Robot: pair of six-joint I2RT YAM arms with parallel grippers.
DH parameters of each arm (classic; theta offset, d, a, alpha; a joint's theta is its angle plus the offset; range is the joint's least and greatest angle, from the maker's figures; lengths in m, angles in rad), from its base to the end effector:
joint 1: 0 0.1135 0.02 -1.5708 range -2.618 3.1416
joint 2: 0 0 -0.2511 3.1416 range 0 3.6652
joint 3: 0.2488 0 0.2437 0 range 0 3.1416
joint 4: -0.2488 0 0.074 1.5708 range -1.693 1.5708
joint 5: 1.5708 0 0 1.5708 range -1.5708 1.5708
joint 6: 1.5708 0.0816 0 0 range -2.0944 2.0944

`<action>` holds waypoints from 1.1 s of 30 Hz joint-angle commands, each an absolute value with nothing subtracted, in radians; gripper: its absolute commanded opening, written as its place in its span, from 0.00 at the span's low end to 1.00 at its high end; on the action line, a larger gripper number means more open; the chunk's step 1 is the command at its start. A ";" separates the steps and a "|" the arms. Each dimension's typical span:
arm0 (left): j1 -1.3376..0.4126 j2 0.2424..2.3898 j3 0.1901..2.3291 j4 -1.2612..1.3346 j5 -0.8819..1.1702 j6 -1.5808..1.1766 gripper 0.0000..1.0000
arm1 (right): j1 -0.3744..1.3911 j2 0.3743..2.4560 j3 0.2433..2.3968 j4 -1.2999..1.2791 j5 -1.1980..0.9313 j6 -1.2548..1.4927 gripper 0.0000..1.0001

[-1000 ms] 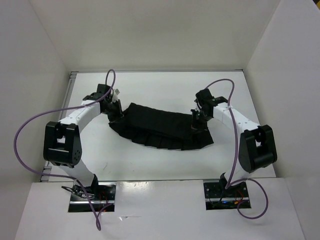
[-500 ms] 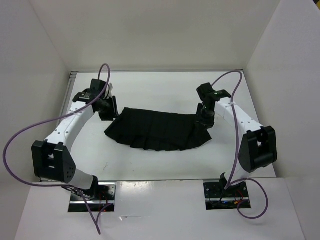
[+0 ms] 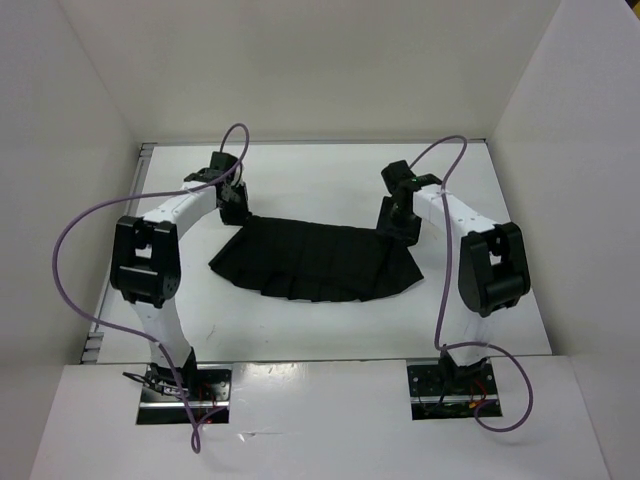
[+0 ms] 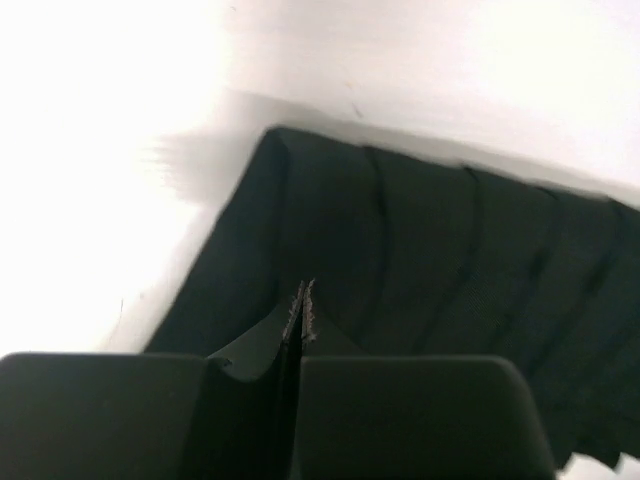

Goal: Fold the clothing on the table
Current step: Fold the skirt

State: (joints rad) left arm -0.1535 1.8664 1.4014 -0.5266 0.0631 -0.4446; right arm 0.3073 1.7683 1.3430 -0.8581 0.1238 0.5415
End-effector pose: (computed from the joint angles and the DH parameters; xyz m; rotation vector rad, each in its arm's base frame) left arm 0.4106 -0.0687 0.1713 -0.3515 2.5657 -0.3054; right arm 0.3396 0.0972 0.1683 0.3558 2.8069 0.0088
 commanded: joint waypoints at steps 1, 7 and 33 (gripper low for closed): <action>-0.155 1.916 1.468 -0.463 0.009 -0.459 0.00 | 0.307 1.807 1.373 -0.770 0.190 0.523 0.67; -0.155 1.957 1.411 -0.431 0.009 -0.459 0.00 | 0.270 1.827 1.341 -0.715 0.181 0.456 0.73; -0.155 1.892 1.319 -0.422 0.161 -0.517 0.00 | 0.189 1.939 1.163 -0.617 -0.129 0.386 0.04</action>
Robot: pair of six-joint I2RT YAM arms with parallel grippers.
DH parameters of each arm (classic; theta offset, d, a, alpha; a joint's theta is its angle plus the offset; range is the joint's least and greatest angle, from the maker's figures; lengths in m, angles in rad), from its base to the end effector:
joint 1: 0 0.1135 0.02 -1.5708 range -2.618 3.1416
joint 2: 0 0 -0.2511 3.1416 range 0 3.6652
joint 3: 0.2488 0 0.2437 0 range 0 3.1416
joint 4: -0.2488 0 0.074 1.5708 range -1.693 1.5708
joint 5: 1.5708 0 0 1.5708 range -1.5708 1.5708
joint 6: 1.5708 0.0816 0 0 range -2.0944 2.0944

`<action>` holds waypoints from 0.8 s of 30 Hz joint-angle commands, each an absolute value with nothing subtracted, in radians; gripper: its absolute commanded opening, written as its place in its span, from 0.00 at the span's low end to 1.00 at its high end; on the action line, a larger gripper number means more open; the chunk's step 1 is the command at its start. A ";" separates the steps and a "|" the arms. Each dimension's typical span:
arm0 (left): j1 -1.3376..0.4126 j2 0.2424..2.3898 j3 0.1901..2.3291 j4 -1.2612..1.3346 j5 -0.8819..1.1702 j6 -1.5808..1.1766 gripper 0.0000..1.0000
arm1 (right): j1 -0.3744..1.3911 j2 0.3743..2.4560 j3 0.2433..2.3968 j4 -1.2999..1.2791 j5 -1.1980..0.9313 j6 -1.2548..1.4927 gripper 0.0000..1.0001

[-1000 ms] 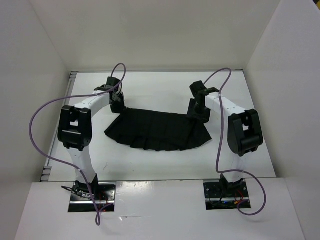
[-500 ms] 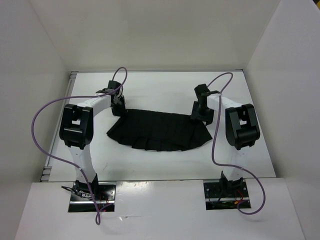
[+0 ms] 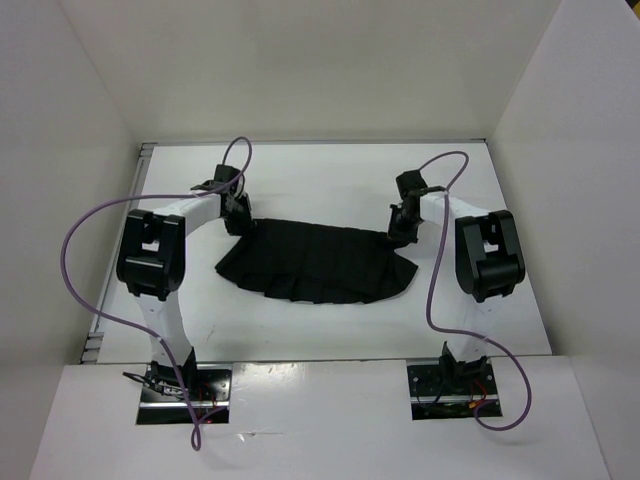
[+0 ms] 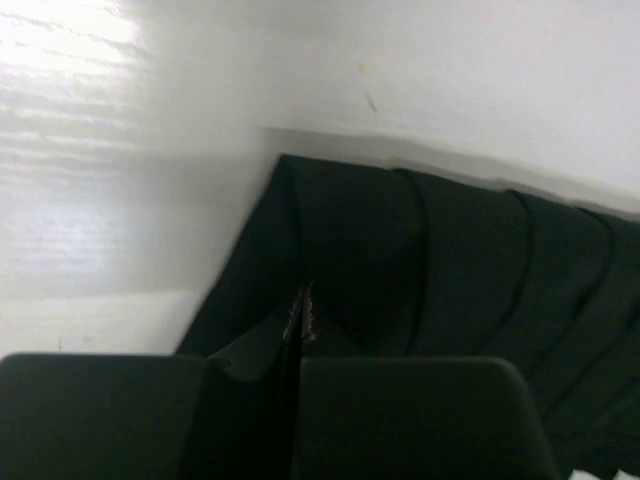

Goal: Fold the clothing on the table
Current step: Fold the skirt

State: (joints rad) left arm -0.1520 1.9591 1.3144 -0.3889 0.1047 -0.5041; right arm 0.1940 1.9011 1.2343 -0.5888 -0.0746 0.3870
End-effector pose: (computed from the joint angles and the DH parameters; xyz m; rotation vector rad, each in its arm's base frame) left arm 0.4132 -0.0719 0.1186 -0.4253 2.6083 -0.3654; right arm 0.3642 0.0777 0.1044 0.2580 2.8401 0.2318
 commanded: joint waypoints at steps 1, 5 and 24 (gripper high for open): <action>-0.155 1.832 1.339 -0.431 0.184 -0.503 0.00 | 0.189 1.939 1.163 -0.617 -0.129 0.387 0.00; -0.155 1.738 1.452 -0.472 0.381 -0.428 0.12 | 0.179 1.930 1.163 -0.617 -0.143 0.387 0.00; -0.466 1.907 1.434 -0.572 0.496 -0.377 0.00 | 0.130 1.770 1.226 -0.661 -0.259 0.368 0.00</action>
